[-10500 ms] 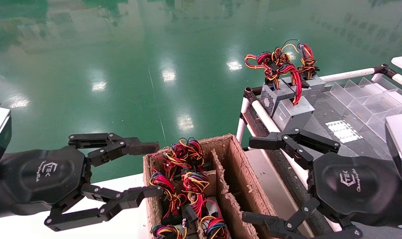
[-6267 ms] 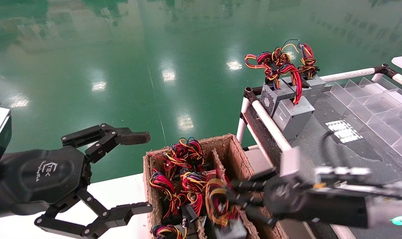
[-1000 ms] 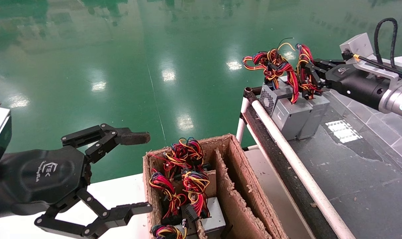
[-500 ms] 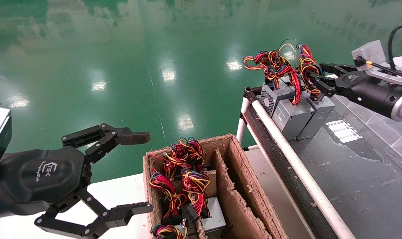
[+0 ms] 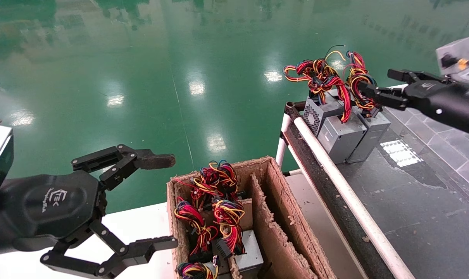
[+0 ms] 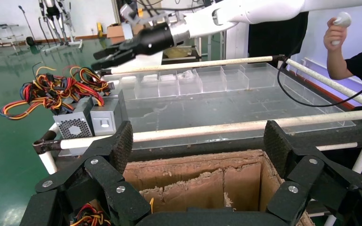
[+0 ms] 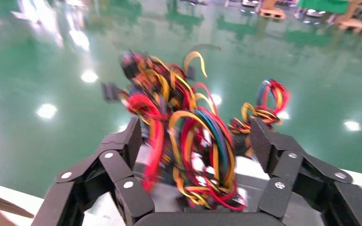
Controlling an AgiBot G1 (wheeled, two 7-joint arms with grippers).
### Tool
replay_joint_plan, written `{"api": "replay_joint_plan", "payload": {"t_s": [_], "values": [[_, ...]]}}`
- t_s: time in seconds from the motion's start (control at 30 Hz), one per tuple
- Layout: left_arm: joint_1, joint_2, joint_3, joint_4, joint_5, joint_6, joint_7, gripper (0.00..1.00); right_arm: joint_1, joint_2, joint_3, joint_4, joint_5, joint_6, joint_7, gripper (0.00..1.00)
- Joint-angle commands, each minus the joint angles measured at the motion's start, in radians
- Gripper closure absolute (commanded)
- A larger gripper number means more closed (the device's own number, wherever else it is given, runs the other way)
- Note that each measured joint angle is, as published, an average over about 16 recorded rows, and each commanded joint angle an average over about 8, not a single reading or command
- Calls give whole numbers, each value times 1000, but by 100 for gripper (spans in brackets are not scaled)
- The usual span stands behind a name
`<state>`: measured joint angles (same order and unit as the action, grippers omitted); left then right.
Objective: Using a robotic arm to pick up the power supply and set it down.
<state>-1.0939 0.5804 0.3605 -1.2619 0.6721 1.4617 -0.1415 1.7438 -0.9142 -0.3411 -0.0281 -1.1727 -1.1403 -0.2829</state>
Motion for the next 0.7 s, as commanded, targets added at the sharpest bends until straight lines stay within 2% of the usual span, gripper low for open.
{"api": "replay_joint_plan", "payload": {"t_s": [0.03,0.27,0.7], "values": [[0,0,0,0,0,0,0,0,12,10,0,-5,-1,-34,36,0],[0,0,0,0,0,0,0,0,3,37,5,47,19,-103,94,0],[0,0,0,0,0,0,0,0,-145,96,17,326,112,-158,177,0]]}}
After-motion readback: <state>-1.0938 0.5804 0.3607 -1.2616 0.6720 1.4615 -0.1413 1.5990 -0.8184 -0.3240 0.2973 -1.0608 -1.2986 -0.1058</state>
